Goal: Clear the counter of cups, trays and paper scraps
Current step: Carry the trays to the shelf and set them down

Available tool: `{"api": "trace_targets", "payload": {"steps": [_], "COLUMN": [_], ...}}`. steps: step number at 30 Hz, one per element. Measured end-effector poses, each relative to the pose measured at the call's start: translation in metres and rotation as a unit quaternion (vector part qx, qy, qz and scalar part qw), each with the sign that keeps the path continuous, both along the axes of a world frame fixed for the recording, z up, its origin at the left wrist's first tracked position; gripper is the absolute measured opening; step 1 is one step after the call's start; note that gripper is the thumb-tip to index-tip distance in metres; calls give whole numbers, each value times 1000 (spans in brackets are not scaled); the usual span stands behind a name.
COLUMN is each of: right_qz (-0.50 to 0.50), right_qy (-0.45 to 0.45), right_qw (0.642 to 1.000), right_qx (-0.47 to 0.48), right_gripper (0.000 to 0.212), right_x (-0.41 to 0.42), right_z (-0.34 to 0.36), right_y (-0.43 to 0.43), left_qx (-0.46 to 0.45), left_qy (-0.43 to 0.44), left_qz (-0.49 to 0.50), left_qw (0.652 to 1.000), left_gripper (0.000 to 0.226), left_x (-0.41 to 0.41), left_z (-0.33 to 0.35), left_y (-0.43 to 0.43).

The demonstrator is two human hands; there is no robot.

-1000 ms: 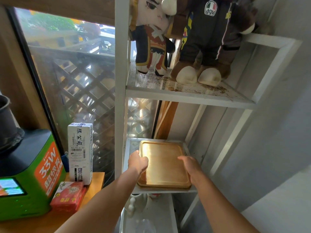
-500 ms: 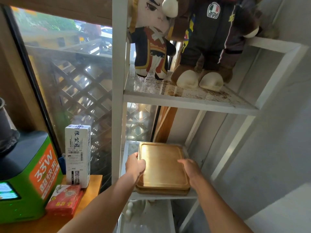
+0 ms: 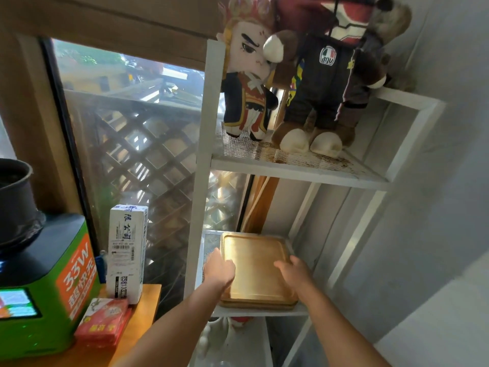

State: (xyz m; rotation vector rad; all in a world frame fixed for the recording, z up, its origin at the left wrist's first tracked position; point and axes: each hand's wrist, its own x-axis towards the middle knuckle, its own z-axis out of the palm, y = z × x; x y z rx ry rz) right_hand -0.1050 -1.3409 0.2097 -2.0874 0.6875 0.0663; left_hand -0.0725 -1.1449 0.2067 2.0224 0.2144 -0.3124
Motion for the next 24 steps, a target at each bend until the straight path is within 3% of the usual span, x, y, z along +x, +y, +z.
{"api": "trace_targets", "payload": {"steps": [6,12,16,20,22,24], "right_qz": [5,-7,52,131,190,249], "right_qy": [-18,-27,28,71,102,121], "right_qw": [981,950,943,947,930,912], "right_qx": [-194,-312,-327,-285,-297,-304], "right_gripper": [60,12,23,41,44,43], "right_x": [-31,-84,-129,-170,-180,-181], "right_z": [26,48,33,8,-4,-11], "right_y": [35,113,187,281,332,386], "left_qx": [108,113,96,199,254,299], "left_qy": [-66,-133,-134,-147,-128,-106], "left_qz": [-60,-201,-245,-282,-275,-246], "left_qw": [990,964,956,927,918,916], "left_gripper": [47,41,22,7,10,30], "left_x": [-35,-91,-134,-169,-184,-195], "left_z": [24,41,28,9,1,-4], "left_y": [14,61,137,250,308,362]}}
